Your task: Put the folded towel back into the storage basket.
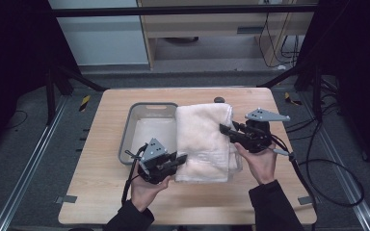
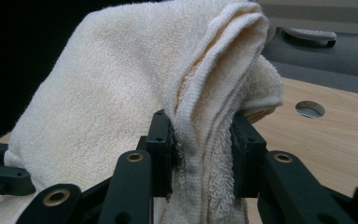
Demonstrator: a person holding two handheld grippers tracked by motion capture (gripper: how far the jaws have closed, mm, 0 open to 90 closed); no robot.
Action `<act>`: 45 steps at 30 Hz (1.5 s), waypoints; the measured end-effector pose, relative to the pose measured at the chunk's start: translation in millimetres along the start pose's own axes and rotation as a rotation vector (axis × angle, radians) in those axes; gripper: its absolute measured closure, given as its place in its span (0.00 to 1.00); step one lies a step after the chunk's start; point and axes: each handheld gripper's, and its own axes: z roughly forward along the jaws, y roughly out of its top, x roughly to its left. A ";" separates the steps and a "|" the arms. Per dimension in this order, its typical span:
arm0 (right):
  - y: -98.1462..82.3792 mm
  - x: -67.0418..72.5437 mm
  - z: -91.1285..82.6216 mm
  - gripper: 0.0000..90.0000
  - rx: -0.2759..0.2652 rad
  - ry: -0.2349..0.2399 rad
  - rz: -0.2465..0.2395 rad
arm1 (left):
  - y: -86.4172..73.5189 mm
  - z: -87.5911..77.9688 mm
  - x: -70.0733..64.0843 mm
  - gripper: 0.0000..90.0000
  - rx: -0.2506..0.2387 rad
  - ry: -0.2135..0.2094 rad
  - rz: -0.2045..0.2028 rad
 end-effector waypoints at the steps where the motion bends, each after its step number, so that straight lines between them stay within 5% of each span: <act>1: 0.0 0.0 0.0 0.73 0.000 0.000 0.000 | 0.0 0.0 0.0 0.84 0.000 0.000 0.000; 45: 52.5 42.6 51.4 0.73 -0.043 0.032 -0.030 | 18.1 -51.8 47.3 0.84 -0.072 0.124 -0.066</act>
